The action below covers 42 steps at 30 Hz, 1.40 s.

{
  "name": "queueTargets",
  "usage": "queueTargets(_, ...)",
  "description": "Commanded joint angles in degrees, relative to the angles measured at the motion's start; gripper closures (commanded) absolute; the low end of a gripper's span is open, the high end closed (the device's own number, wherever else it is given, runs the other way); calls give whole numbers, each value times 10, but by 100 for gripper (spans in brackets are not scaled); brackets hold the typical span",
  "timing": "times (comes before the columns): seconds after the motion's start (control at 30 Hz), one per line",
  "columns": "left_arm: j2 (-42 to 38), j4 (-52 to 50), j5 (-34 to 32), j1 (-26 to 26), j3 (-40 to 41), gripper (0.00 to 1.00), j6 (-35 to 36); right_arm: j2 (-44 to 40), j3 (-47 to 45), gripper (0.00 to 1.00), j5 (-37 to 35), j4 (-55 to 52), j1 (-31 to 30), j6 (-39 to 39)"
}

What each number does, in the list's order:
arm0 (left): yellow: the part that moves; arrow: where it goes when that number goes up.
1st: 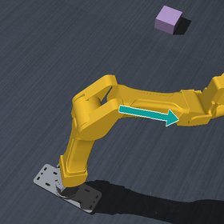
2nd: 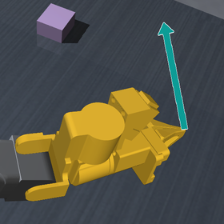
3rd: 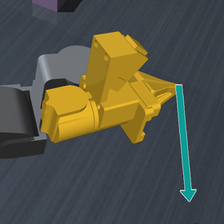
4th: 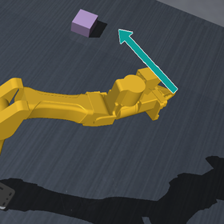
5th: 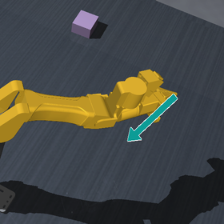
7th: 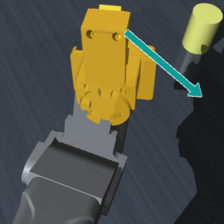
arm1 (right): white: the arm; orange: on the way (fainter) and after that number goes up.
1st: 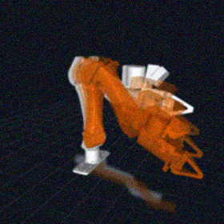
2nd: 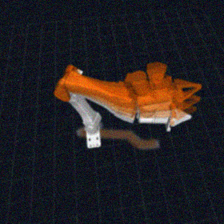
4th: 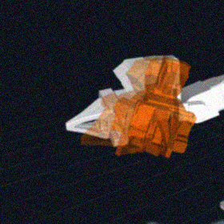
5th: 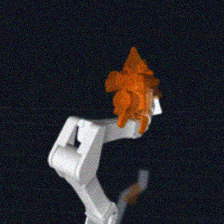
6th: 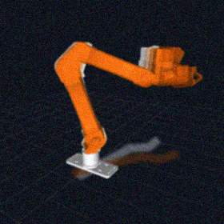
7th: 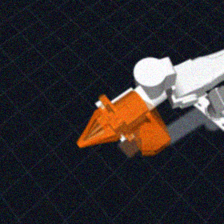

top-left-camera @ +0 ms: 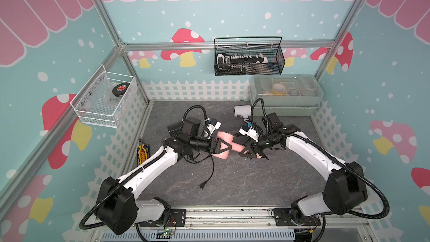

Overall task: Wrap the cord around the hair dryer
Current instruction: Place the hair dryer at the center of the board.

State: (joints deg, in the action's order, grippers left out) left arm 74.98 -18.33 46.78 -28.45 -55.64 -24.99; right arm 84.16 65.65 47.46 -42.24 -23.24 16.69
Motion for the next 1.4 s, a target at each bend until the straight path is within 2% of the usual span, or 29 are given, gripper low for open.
queueTargets(0.0,-27,22,35,10,-31,100,18,15,4,41,19,-26,-4,25)
queueTargets(0.07,-27,22,37,15,-31,100,17,18,4,45,23,-28,-8,26)
queueTargets(0.23,-25,24,46,19,-37,100,20,29,8,49,27,-29,-17,29)
queueTargets(0.6,-9,39,54,20,-43,100,20,60,13,85,12,-30,-29,20)
queueTargets(0.77,8,47,44,20,-47,100,20,63,-16,100,11,29,-29,-40)
queueTargets(0.9,23,48,26,18,-55,100,26,57,-57,100,15,93,-29,-94)
queueTargets(1.07,36,57,-24,18,-62,57,22,49,-89,100,7,133,-27,-142)
queueTargets(1.13,42,56,-63,18,-64,29,20,49,-105,100,7,145,-24,-159)
queueTargets(1.17,44,56,-87,18,-65,20,17,49,-119,100,5,157,-21,-176)
queueTargets(1.27,40,64,-139,19,-60,2,13,52,-172,100,7,218,-5,-236)
queueTargets(1.37,26,84,-176,19,-45,1,6,65,-217,100,1,273,21,-289)
